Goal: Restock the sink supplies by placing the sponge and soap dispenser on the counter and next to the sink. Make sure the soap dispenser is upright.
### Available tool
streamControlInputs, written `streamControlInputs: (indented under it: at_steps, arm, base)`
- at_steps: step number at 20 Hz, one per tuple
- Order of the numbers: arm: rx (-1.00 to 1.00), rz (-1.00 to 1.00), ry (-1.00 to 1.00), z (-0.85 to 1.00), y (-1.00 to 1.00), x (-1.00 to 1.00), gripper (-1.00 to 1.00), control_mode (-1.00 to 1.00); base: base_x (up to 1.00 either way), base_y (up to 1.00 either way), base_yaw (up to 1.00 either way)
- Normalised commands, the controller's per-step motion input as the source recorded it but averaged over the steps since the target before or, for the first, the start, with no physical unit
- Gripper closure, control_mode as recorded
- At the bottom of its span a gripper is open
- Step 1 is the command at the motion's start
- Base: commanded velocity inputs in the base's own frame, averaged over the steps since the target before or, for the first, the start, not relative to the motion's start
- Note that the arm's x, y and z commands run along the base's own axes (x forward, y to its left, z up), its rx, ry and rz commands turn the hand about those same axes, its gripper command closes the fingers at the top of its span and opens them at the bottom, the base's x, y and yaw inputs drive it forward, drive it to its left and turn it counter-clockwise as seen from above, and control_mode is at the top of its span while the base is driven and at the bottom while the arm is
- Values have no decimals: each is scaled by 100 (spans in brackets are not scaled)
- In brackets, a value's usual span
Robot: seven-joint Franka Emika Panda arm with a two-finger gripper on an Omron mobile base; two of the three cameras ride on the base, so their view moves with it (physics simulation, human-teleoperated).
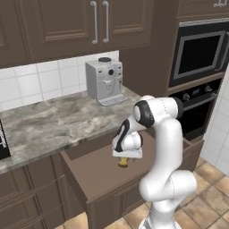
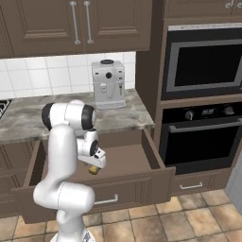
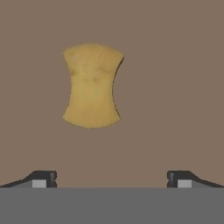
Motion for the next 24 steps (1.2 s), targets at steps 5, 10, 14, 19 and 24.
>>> streamControlInputs:
  at_steps: [5,10,14,19,24]
  arm:
    - [0,-2,-3,-30,0,46,-100,-100]
    - [0,0,0,-38,2,32,-100,-100]
    - [0,0,0,-34,3,24,-100,-100]
    - [0,0,0,-35,0,9,-100,-100]
    - [0,0,0,-34,1,0,100,-100]
  base:
    - [0,0,0]
    - [0,0,0]
    - [0,0,0]
    - [0,0,0]
    - [0,0,0]
